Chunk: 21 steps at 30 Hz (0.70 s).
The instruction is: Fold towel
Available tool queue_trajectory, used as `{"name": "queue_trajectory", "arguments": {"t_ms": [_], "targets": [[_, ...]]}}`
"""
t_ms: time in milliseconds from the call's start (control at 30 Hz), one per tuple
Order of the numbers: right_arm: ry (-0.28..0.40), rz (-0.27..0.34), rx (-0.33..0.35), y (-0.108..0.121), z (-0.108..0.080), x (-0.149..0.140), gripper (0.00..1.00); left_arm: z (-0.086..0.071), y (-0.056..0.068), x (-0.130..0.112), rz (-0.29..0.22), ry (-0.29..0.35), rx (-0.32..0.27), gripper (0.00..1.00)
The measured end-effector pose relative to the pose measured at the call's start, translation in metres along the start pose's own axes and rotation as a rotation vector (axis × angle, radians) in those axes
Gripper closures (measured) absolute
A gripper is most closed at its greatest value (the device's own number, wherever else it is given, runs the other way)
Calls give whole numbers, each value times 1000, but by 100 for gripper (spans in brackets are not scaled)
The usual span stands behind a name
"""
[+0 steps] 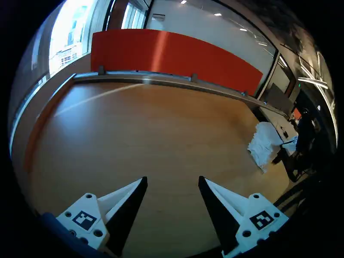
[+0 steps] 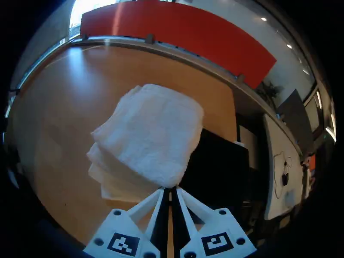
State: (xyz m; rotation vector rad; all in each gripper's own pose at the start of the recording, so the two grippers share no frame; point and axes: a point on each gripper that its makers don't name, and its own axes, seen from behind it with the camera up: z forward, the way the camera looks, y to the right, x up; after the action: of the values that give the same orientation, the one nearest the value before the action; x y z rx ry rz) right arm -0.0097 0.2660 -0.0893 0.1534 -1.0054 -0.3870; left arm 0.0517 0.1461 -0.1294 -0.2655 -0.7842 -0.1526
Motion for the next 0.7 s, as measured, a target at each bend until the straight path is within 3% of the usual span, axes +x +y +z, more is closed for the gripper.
{"name": "queue_trajectory", "arguments": {"t_ms": [367, 700], "targets": [[-42, 22, -17, 4, 20, -6, 97, -4, -6, -6, -3, -5, 18, 13], [-33, 24, -37, 6, 20, -6, 93, -3, -12, -6, -15, -1, 28, 13]]}}
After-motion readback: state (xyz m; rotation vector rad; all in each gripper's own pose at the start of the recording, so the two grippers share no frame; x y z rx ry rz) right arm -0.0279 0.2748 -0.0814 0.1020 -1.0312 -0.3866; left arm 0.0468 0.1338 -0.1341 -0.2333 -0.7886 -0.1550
